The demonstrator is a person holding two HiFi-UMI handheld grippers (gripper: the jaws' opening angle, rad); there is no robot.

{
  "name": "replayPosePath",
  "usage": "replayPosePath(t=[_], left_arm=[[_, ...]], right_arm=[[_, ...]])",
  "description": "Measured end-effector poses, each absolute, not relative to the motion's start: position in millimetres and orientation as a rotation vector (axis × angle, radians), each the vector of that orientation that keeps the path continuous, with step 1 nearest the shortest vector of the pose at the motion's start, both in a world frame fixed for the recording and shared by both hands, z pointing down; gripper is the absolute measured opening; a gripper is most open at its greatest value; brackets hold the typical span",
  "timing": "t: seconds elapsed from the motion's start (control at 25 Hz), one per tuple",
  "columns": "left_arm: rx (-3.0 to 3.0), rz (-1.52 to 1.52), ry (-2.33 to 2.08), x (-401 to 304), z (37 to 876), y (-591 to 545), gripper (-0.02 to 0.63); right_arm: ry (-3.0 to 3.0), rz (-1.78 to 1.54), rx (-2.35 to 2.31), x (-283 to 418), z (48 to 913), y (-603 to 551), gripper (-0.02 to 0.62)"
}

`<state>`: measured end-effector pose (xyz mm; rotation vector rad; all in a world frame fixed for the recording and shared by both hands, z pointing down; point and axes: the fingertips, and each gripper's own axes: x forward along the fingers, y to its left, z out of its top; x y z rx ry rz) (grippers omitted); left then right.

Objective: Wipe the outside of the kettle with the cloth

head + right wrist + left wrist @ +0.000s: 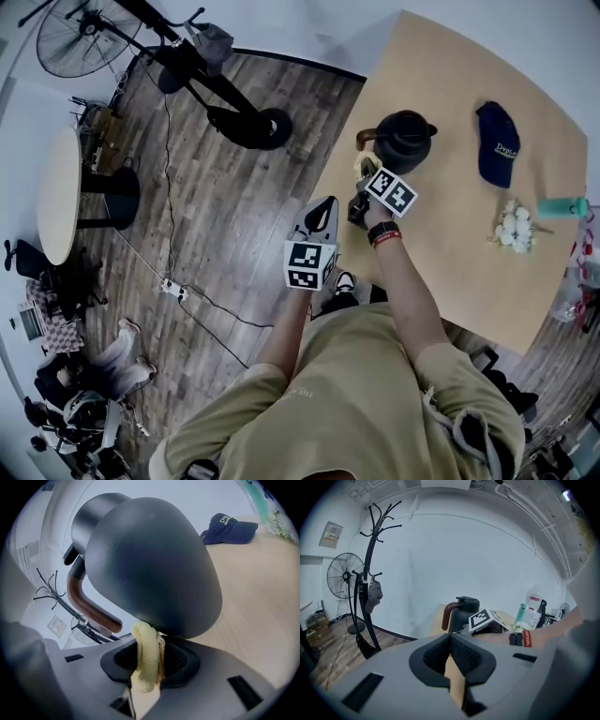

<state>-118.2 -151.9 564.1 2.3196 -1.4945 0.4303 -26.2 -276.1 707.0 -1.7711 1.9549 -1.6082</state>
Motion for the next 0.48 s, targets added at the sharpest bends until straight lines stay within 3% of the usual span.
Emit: replayPosePath(t=[0.48], left_arm=[[2.345,0.446,-1.475,-106,563,-154,0.021]], right_arm=[[1.965,-1.611,-1.768,-16,706,-265,0.127]])
